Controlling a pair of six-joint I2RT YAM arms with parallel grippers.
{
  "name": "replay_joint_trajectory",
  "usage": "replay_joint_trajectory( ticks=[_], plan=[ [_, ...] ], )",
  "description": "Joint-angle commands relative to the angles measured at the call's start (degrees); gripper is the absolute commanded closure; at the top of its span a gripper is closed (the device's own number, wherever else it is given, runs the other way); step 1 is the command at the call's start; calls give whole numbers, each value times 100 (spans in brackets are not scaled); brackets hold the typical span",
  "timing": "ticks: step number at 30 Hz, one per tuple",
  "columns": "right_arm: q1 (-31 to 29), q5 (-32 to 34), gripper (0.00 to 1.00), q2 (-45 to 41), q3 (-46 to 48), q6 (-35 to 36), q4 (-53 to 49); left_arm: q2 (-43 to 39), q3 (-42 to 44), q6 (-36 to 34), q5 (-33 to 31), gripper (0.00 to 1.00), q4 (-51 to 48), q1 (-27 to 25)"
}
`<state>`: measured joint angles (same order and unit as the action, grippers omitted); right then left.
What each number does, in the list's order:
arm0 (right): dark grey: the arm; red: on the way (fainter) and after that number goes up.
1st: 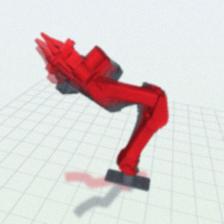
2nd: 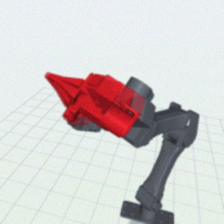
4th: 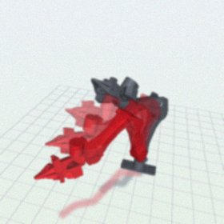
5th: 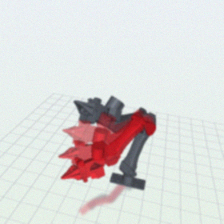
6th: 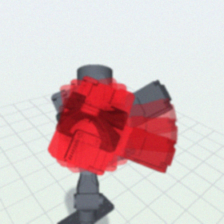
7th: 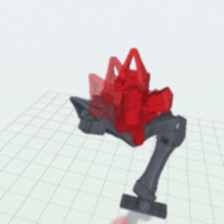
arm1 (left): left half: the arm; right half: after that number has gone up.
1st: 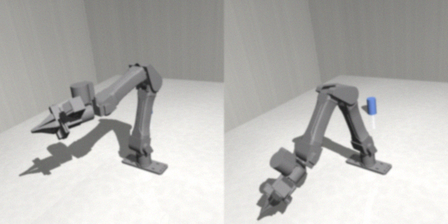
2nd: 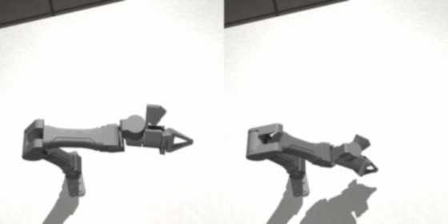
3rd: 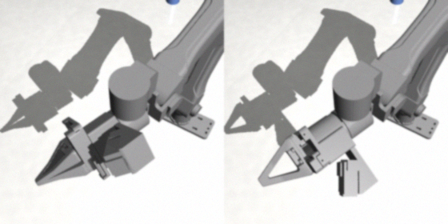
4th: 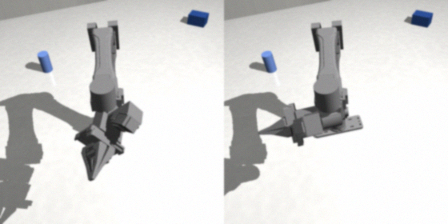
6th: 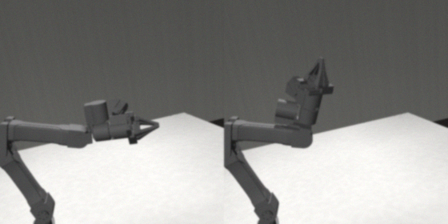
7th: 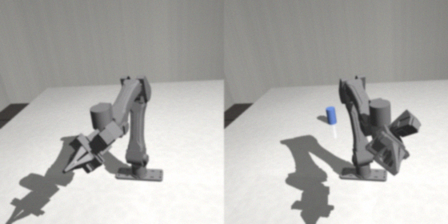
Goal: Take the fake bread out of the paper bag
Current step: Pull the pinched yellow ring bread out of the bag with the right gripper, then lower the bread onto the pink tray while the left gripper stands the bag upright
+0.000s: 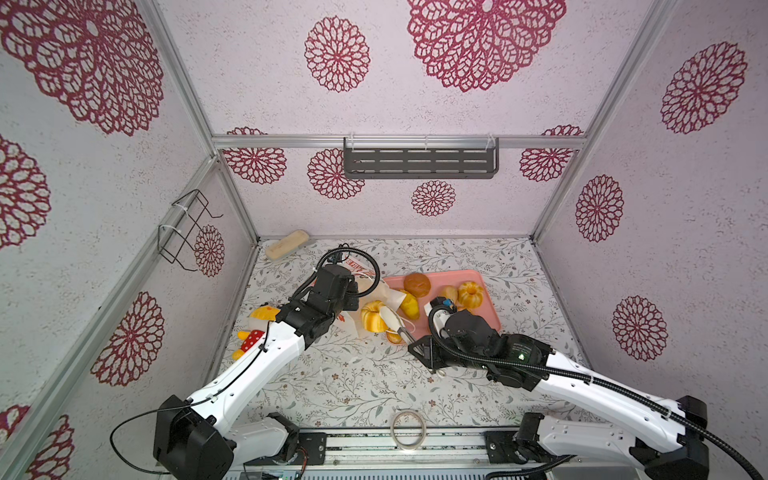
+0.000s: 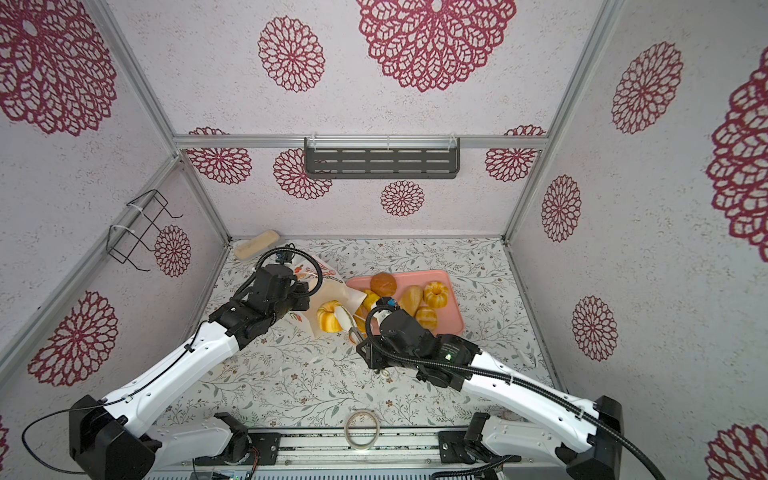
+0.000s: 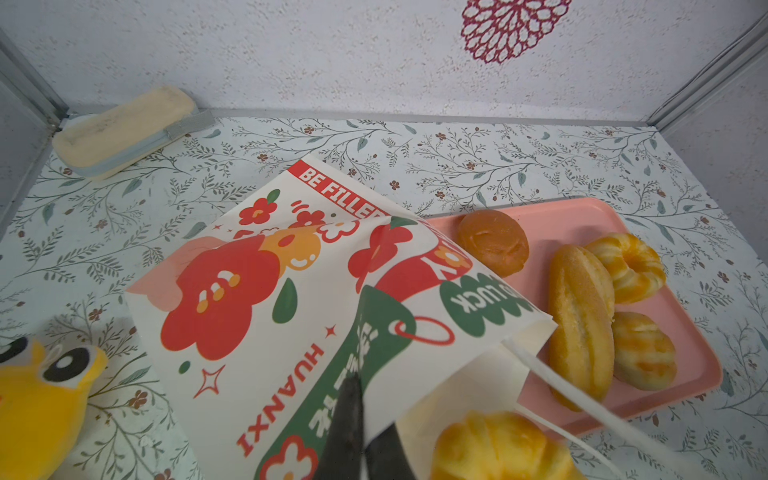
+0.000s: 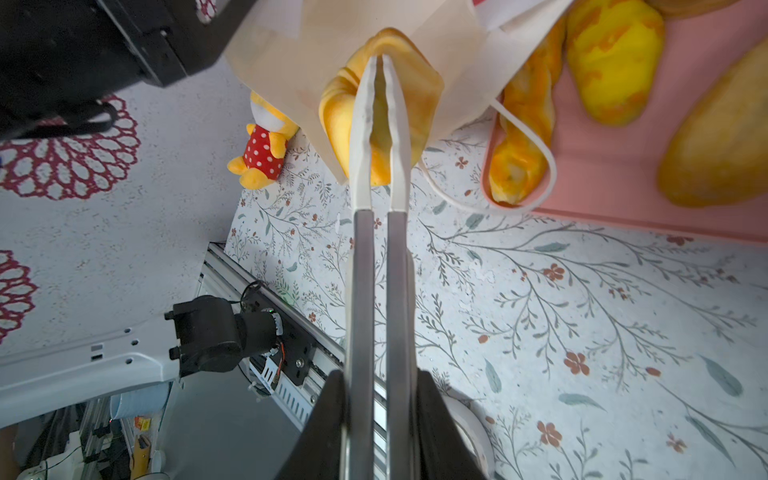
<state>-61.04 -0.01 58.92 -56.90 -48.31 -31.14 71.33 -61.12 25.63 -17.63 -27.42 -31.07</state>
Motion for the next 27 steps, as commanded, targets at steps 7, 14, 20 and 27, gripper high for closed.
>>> replay_joint_trajectory(
  ticks=[7, 14, 20, 27],
  plan=[
    [-22, 1139, 100, -1180, -265, -300, -1036, 56, -122, 465, -65, 100, -659, 247],
    [-14, 2093, 100, -1611, -538, -380, -2054, -16, -476, 690, 132, 100, -1084, 400],
    [21, 2087, 100, -1404, -290, -345, -2265, -250, -576, 861, 311, 100, -1152, 541],
    [48, 1509, 100, -1089, 515, -336, -1247, -611, -587, 1230, 204, 100, -1298, 662]
  ],
)
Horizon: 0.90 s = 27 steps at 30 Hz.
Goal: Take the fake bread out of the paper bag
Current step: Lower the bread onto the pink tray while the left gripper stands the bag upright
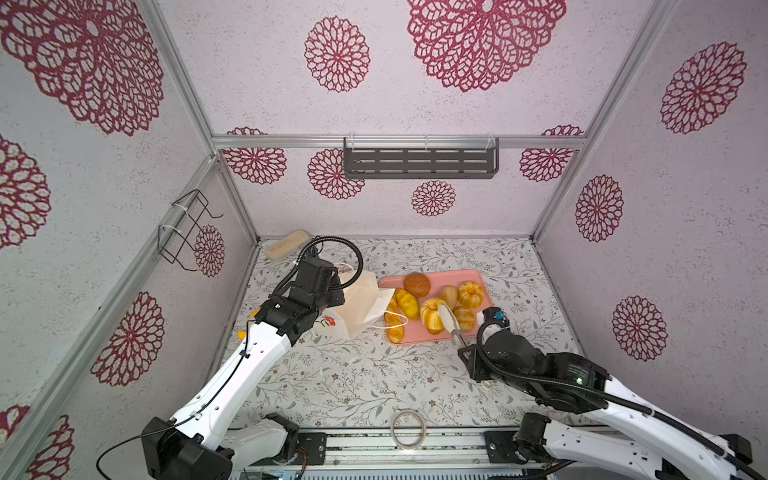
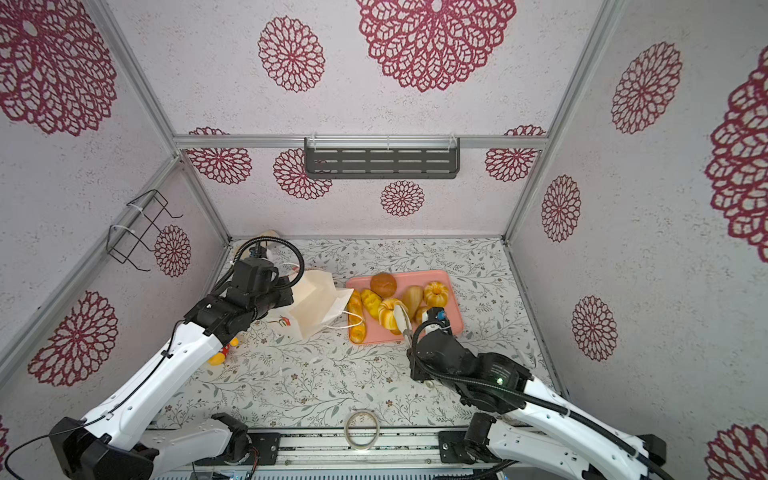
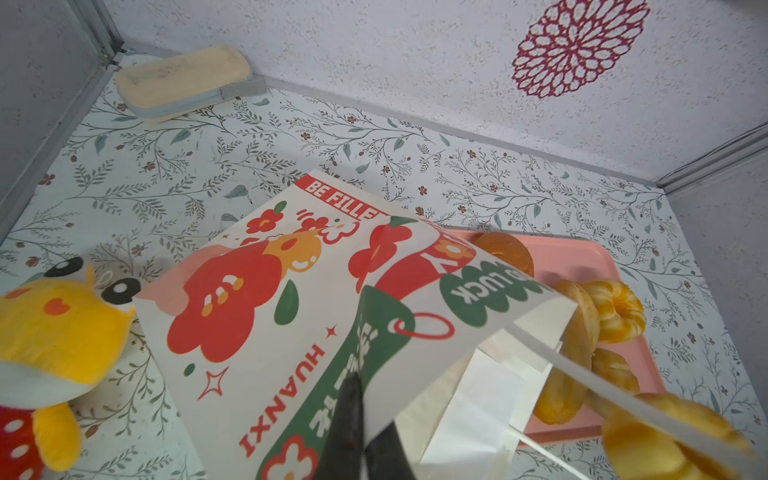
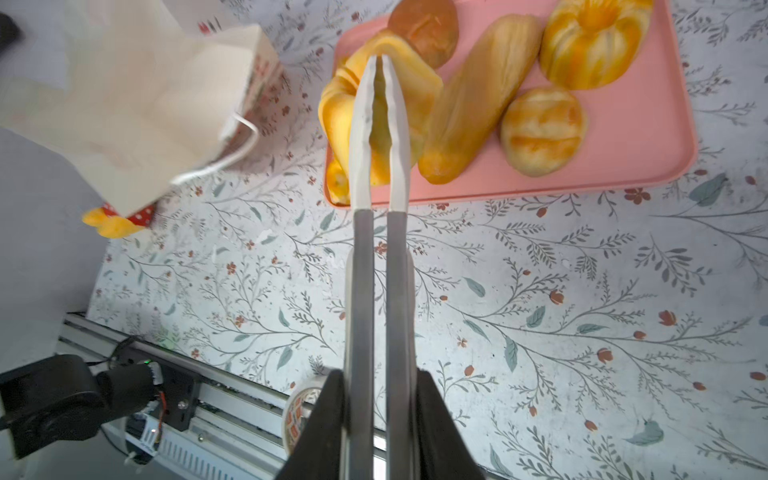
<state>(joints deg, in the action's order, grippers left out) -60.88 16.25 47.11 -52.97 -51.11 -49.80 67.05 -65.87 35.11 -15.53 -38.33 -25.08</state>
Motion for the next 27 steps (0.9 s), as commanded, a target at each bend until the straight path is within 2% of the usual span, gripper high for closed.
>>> replay_joint_trajectory(
  ticks=[1, 14, 22, 27],
  plan=[
    [48, -176, 100, 148, 222, -47, 790, -252, -98, 349, -38, 100, -225, 87],
    [714, -901, 100, 1106, 736, 307, 2104, -727, -243, 1060, 27, 100, -325, 284],
    [827, -777, 100, 1361, 992, 324, 2704, -777, -225, 1504, 282, 100, -255, 475],
    [780, -929, 100, 1520, 912, 225, 2835, -786, -157, 1681, 532, 100, -204, 745]
  ],
)
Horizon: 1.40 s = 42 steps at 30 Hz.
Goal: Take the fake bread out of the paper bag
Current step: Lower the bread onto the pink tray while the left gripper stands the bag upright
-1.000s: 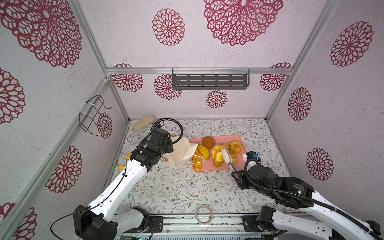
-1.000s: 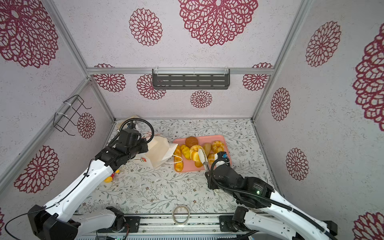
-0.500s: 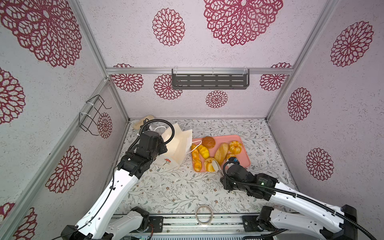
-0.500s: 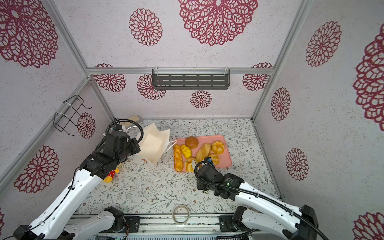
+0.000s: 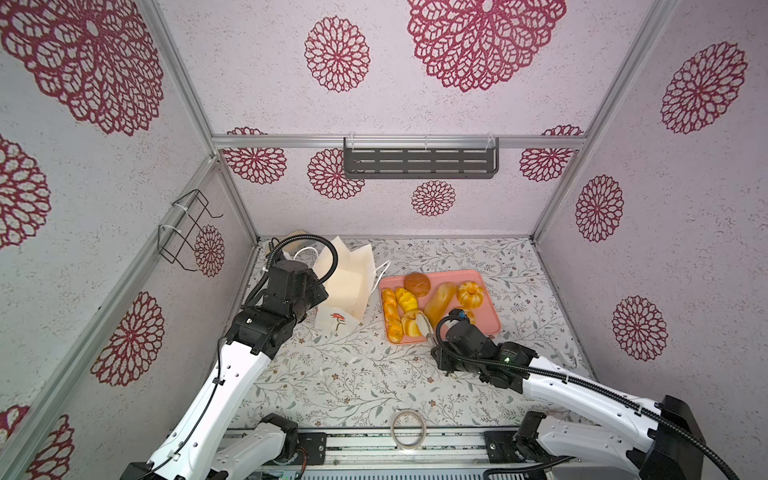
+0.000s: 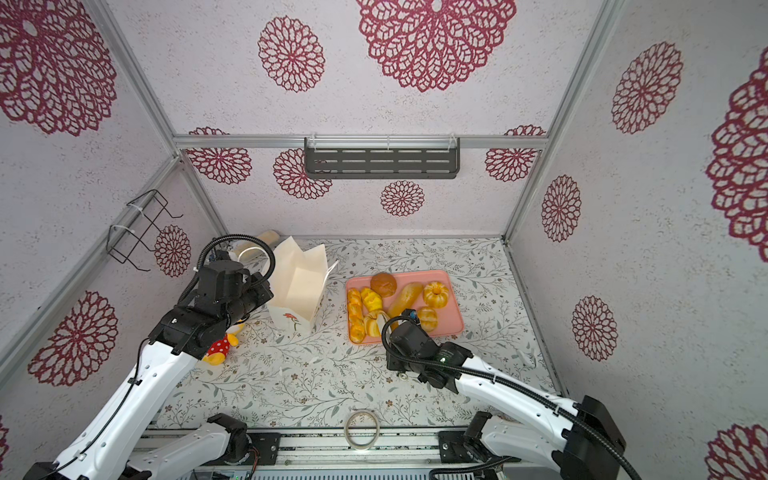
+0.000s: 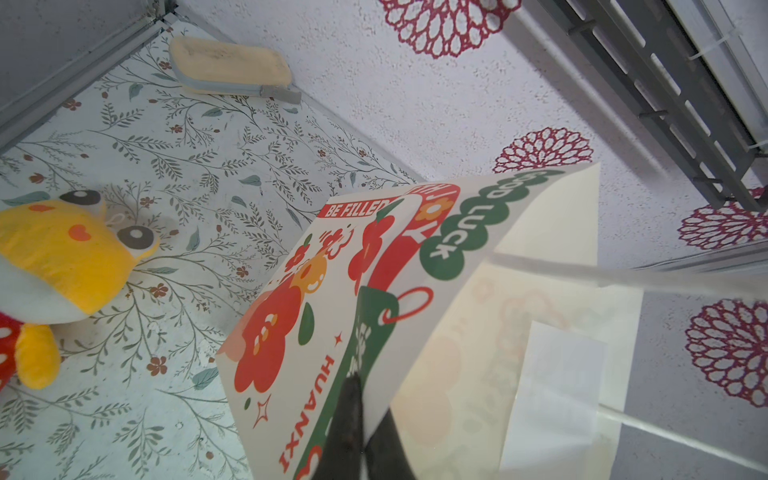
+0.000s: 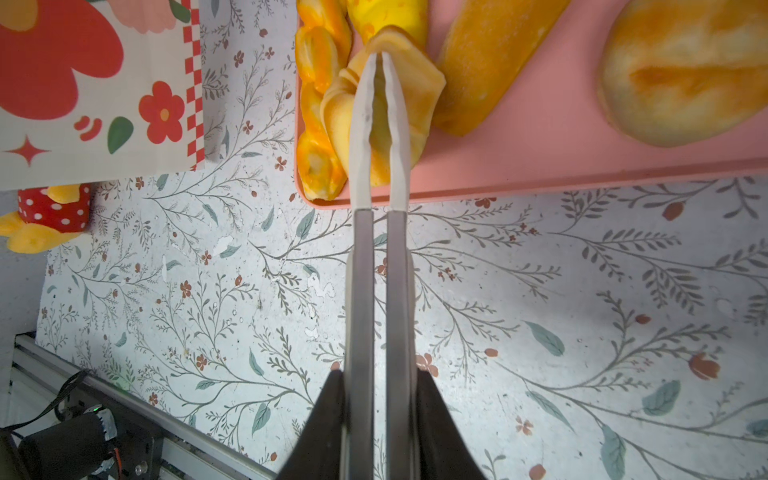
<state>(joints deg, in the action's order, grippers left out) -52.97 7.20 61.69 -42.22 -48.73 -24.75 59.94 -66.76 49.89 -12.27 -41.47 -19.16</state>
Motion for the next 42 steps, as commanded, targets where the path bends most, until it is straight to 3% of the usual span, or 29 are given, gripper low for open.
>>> replay_joint_trajectory(
  ticks=[1, 11, 22, 29, 32, 35, 38, 42],
  plan=[
    [-37, -17, 100, 80, -234, -32, 269, -92, -36, 269, 307, 100, 140, 228],
    [-231, -79, 100, 296, -624, -84, 72, -123, 267, 640, 854, 100, 318, 640],
    [-214, 491, 100, 172, 105, -56, 574, -102, 407, 663, 1095, 100, 383, 834],
    [-205, 767, 100, 119, 14, -101, -368, -132, 496, 706, 1078, 100, 319, 896],
    [-205, 1009, 100, 55, -206, -102, -978, -148, 490, 715, 1045, 91, 259, 914],
    [-205, 1088, 100, -69, -337, 8, -1189, -166, 480, 715, 987, 69, 208, 931],
    [-206, 866, 100, -215, -260, 171, -733, -175, 480, 740, 908, 45, 145, 948],
    [-205, 587, 100, -261, -51, 184, 1, -165, 502, 760, 899, 30, 79, 965]
  ],
)
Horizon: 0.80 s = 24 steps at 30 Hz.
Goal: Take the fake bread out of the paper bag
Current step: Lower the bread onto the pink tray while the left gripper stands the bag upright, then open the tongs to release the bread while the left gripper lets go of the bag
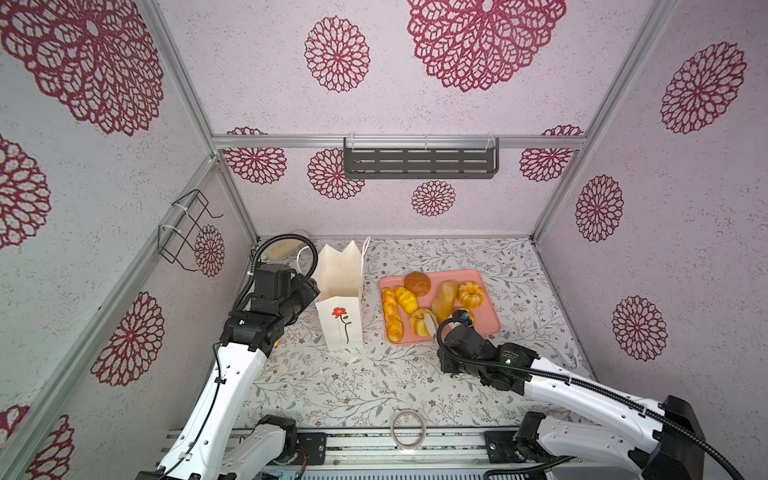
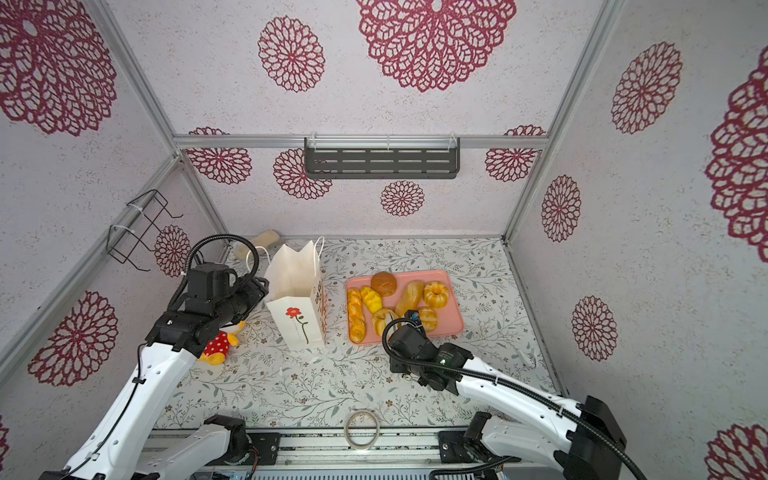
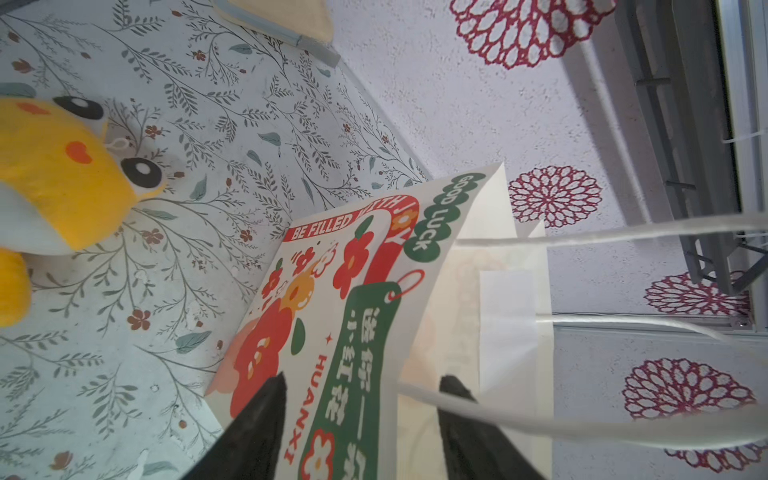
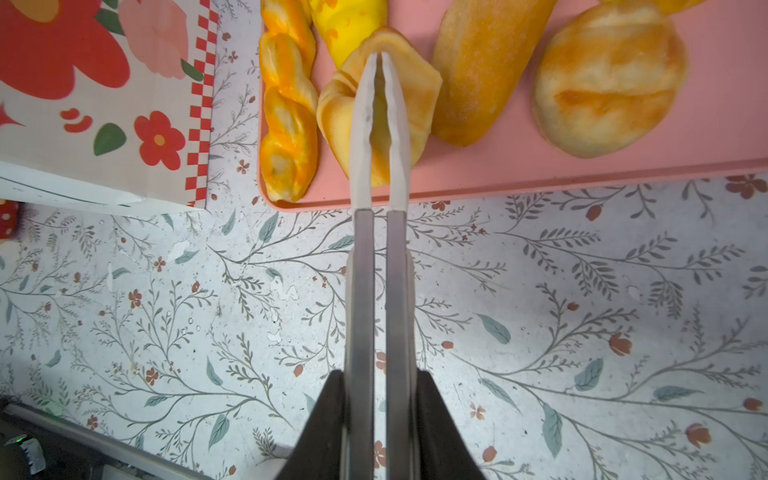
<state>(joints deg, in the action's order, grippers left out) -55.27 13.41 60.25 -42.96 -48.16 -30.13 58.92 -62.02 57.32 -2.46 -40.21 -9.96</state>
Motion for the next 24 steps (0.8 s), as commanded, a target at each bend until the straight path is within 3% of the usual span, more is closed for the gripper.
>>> replay_joint_trajectory(
  ticks=[1, 9, 19, 24],
  plan=[
    [25, -49, 100, -81, 18, 111, 598, -63, 28, 8, -81, 27, -65, 46],
    [33, -84, 100, 262, -132, 209, 851, -143, -12, -189, -200, 1, -299, 73],
    [29, -163, 100, 466, -11, 72, 675, -369, 23, -313, -427, 2, -573, 82],
    [28, -146, 84, 449, -122, 70, 394, -508, 145, -285, -490, 2, -616, 82]
  ],
)
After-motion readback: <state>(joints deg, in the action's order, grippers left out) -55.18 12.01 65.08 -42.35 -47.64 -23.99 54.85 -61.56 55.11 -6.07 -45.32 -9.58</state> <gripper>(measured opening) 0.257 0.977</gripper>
